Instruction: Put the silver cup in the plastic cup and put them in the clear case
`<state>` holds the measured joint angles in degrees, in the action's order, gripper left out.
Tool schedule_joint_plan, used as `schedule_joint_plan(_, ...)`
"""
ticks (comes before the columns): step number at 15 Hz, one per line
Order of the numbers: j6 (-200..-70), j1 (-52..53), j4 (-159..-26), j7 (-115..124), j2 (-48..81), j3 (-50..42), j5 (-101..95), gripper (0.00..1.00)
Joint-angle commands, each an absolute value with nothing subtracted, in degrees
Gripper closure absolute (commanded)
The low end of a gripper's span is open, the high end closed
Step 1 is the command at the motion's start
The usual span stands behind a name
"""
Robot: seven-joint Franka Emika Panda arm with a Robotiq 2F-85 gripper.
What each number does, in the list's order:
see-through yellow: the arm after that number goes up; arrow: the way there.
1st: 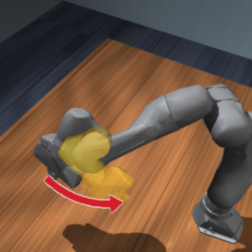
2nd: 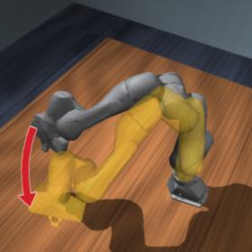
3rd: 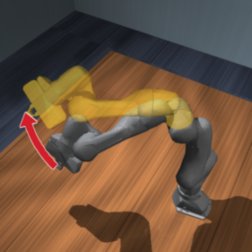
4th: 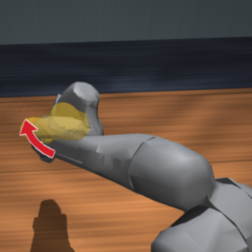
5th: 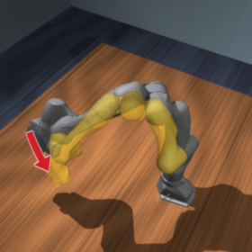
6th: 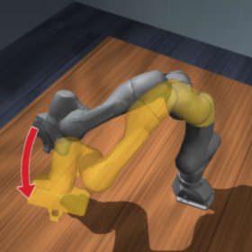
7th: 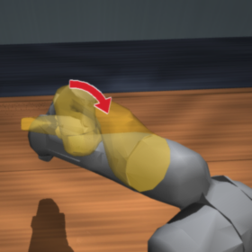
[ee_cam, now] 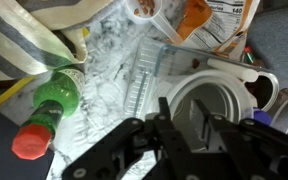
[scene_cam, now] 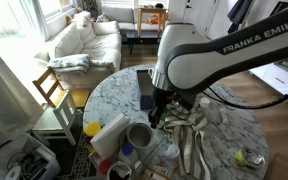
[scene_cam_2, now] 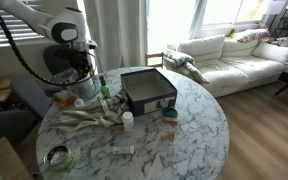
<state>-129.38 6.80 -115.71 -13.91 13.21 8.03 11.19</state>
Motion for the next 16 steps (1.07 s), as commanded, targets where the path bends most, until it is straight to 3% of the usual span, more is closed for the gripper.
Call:
schedule_joint_plan(1,-130.8,6.8,-116.6,-12.6,13.0,8.4,10.1,0.39)
schedule_joint_plan(6,-129.7,6.1,-115.1,-12.3,10.7,7.8,9.6,0.02)
schedule_joint_plan(16,-117.3,2.7,-115.7,-15.1,-2.9,5.2,18.3,0.0)
